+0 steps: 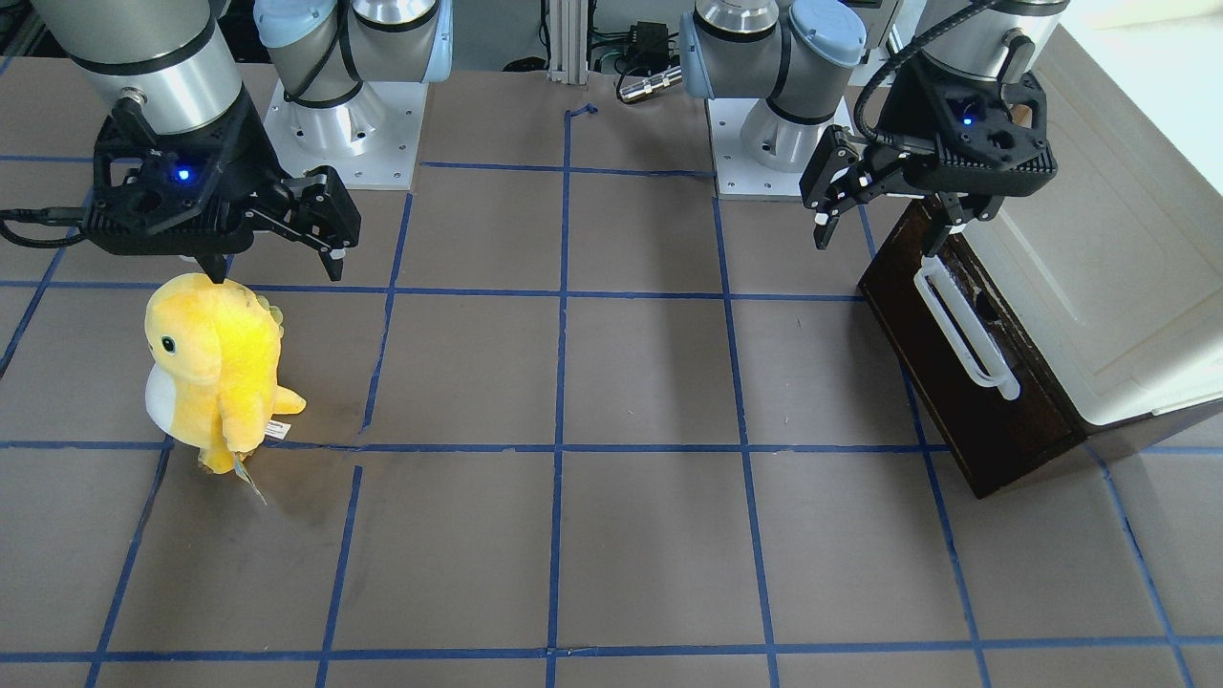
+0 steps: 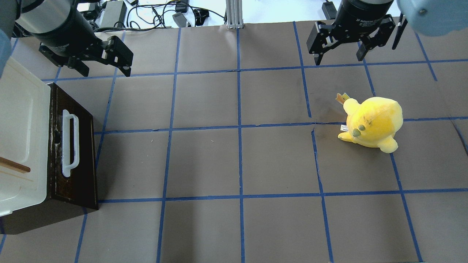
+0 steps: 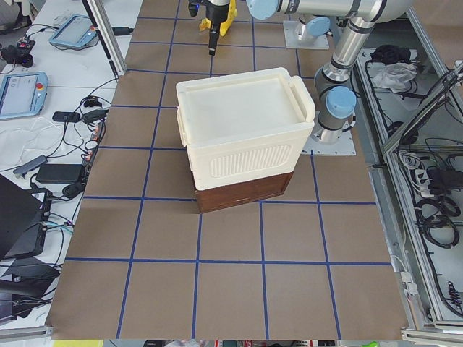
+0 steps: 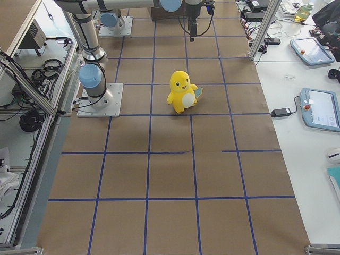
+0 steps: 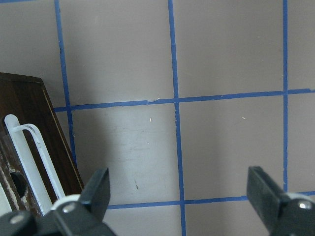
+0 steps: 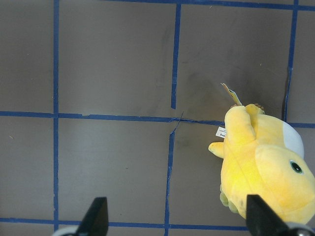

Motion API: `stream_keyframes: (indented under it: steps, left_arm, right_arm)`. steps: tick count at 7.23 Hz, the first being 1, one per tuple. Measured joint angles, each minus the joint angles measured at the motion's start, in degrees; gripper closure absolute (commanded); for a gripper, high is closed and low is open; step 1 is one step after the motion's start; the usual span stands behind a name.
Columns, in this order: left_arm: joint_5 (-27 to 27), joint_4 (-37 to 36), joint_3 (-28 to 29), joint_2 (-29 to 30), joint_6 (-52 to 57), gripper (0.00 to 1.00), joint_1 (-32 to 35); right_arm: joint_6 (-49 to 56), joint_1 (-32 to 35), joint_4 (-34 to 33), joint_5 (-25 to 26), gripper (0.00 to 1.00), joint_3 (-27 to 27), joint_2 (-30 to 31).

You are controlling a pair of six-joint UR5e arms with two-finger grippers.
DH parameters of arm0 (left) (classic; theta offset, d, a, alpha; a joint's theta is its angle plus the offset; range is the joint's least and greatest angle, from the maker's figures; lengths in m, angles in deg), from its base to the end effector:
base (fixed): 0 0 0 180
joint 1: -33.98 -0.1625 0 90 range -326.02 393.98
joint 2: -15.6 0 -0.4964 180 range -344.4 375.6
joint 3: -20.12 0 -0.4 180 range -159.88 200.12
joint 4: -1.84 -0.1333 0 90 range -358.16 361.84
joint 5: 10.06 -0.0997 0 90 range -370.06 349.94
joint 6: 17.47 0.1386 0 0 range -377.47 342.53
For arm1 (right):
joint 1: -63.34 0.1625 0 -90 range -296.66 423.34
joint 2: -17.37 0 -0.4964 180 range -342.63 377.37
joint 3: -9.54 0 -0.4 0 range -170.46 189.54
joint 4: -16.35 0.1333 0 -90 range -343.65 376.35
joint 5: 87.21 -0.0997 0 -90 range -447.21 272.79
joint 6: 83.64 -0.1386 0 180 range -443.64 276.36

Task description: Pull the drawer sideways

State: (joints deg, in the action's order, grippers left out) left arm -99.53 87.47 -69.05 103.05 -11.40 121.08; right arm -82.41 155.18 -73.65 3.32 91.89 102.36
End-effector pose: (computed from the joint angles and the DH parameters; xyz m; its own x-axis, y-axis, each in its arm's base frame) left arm -0.1094 -0.5009 0.5581 -0.9984 0.0556 -0.0051 0.0558 0.9893 -0.1351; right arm 0.1496 -0.5444 0.5416 -0.9985 -0.0531 0.0102 -0.0535 0.9975 -0.0459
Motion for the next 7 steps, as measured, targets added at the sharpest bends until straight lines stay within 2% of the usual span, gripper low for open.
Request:
stream_keyframes:
  steps: [7]
  left_arm:
    - [-1.53, 0.31, 0.42, 1.38, -3.63, 0.00, -0.03]
  right_arm:
    - [0.02, 0.00, 0.00, 0.00, 0.00, 0.00, 0.00]
